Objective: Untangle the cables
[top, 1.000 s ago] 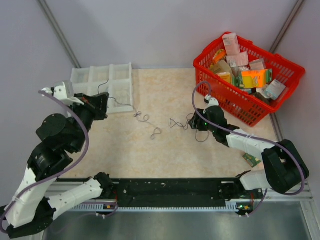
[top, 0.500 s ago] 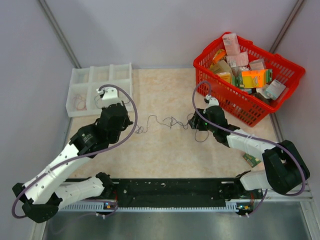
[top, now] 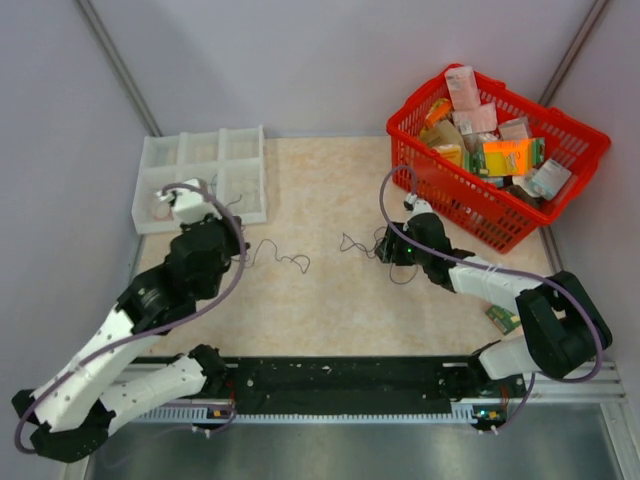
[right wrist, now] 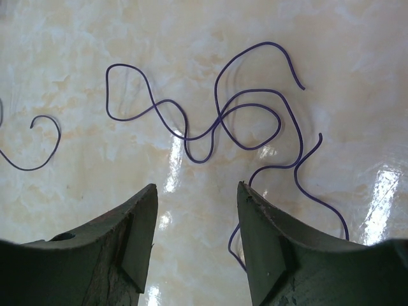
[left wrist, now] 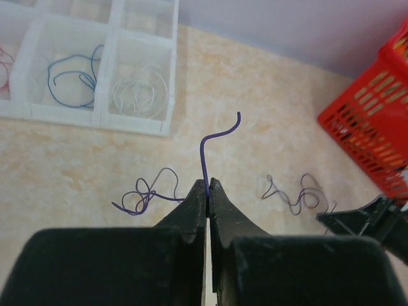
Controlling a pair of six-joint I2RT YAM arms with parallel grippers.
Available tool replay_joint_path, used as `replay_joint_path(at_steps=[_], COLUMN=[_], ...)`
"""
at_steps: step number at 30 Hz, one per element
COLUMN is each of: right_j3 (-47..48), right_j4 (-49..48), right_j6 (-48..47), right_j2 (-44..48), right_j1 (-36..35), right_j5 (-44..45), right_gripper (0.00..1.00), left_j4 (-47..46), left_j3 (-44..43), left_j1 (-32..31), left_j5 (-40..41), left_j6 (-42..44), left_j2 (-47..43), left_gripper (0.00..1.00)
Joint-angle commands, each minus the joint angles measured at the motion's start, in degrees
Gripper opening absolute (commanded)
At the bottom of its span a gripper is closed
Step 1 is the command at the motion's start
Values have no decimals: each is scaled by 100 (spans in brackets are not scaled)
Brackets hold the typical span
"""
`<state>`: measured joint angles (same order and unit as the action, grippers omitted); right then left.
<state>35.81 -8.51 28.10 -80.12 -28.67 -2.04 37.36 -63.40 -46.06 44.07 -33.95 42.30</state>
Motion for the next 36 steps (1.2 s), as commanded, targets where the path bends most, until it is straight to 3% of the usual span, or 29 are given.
replay_joint_path(at_steps=[1,8,11,15,19,26,27,31,33,34,36], right_j3=[260,268,268,277,268,268,268,286,286,295,295], right_j4=[-142,-116,-115,-115,-107,-177,-186,-221,-221,-221,-212], right_j6=[-15,-15,-15,-23,-23,38,55,82,91,91,82], right_j2=[-4,5,22,31,22,-4,-21,-65,-92,-101,-109], right_j1=[-43,-43,-34,-25,-25,-34,-34,-25,-34,-25,-25], right_j5=[-68,-33,-33,-42,-59,-156,-182,-261,-288,-297,-288], right_gripper=[52,52,52,52,52,52,52,52,52,52,52], left_j4=[166,192,-324,-976,-1003,-1021,-960,-941,-915,-880,-766], left_j3=[82,-172,-296,-349,-323,863,1003,1373,1391,1383,1339], left_j1=[27,352,414,790,1240,1258,1266,1310,1310,1328,1415], left_j5=[-566,-1594,-1761,-2691,-3581,-2950,-2835,-2773,-2694,-2633,-2457], left_j6=[55,355,424,320,-5,-225,-243,-234,-234,-234,-304], left_j2=[1268,3756,4303,4751,4946,3962,3822,3320,3065,3004,2968], left_gripper=[0,0,0,0,3,22,25,61,91,98,98])
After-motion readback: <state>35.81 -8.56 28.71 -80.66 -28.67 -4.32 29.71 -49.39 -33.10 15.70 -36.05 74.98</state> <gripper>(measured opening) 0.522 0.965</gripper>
